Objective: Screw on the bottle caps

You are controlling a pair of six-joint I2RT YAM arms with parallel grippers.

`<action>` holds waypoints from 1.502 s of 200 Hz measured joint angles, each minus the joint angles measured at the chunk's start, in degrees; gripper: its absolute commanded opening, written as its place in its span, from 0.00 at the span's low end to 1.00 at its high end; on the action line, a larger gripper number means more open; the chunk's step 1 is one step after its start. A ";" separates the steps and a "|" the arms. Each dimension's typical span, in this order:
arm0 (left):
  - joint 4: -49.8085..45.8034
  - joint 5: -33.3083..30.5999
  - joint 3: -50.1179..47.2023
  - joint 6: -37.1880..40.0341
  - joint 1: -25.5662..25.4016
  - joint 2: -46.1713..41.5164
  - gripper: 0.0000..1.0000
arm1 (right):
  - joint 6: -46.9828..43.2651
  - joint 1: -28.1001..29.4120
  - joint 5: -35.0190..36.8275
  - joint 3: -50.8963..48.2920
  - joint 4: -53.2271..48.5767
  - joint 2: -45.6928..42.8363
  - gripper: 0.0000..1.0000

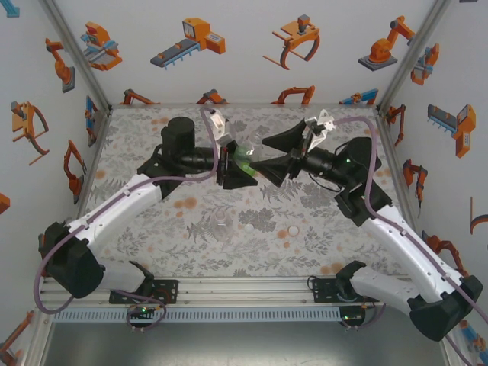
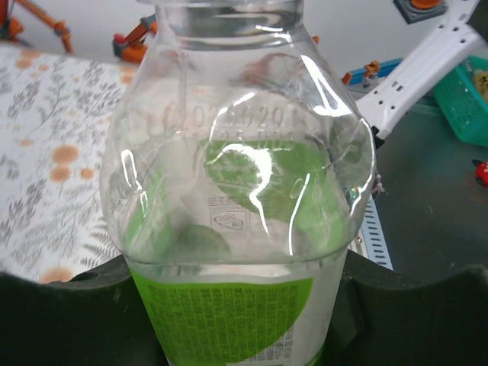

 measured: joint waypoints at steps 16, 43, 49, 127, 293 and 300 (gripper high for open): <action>-4.09 -0.52 1.03 0.17 2.38 -0.15 0.00 | -1.42 0.02 2.43 0.31 -4.37 -0.74 0.72; -13.75 -1.40 5.75 2.97 5.99 -0.15 0.00 | -2.89 0.02 7.76 0.76 -12.50 -1.07 0.70; -15.89 -1.57 6.91 4.13 6.51 -0.15 0.00 | -3.10 0.02 9.20 0.79 -14.45 -1.05 0.69; -18.32 -1.95 -2.12 12.66 12.26 -6.40 0.00 | 3.78 0.02 27.85 -3.37 -33.70 1.33 0.54; -12.79 -5.11 -6.58 14.16 13.33 -6.58 0.00 | 20.52 3.50 37.92 -12.35 -52.00 12.41 0.44; -12.79 -5.11 -6.58 14.16 13.33 -6.58 0.00 | 20.87 4.63 37.97 -12.41 -51.98 12.66 0.44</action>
